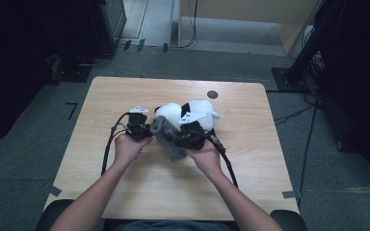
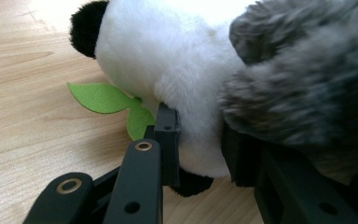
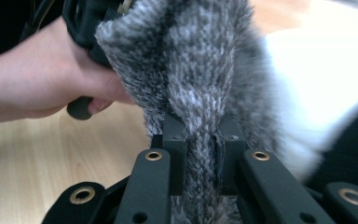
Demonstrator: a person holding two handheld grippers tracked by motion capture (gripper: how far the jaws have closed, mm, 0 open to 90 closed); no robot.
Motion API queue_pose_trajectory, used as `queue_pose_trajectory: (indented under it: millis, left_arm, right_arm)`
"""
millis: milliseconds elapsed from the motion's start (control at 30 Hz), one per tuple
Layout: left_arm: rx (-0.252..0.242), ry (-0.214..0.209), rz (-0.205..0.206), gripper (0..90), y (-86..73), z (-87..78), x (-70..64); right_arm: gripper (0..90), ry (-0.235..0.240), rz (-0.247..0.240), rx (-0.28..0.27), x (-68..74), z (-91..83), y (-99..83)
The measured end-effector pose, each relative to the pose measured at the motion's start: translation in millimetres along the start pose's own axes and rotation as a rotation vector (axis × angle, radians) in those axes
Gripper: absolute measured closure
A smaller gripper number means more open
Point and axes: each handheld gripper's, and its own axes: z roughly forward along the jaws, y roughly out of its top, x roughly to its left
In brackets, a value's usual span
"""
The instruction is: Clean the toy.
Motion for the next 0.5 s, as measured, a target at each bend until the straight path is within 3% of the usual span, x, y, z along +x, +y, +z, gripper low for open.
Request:
queue_pose_trajectory:
  millis: [267,500]
  left_arm:
    - [0.006,-0.005,-0.011,71.0,0.4,-0.4,-0.1]
    - [0.006,-0.002,-0.011,71.6,0.5,-0.5,-0.9]
  right_arm:
    - [79.2,0.015,-0.008,0.08,-0.8,31.7,-10.3]
    - [79.3,-0.008,-0.005,0.117,-9.8,39.2,-17.9]
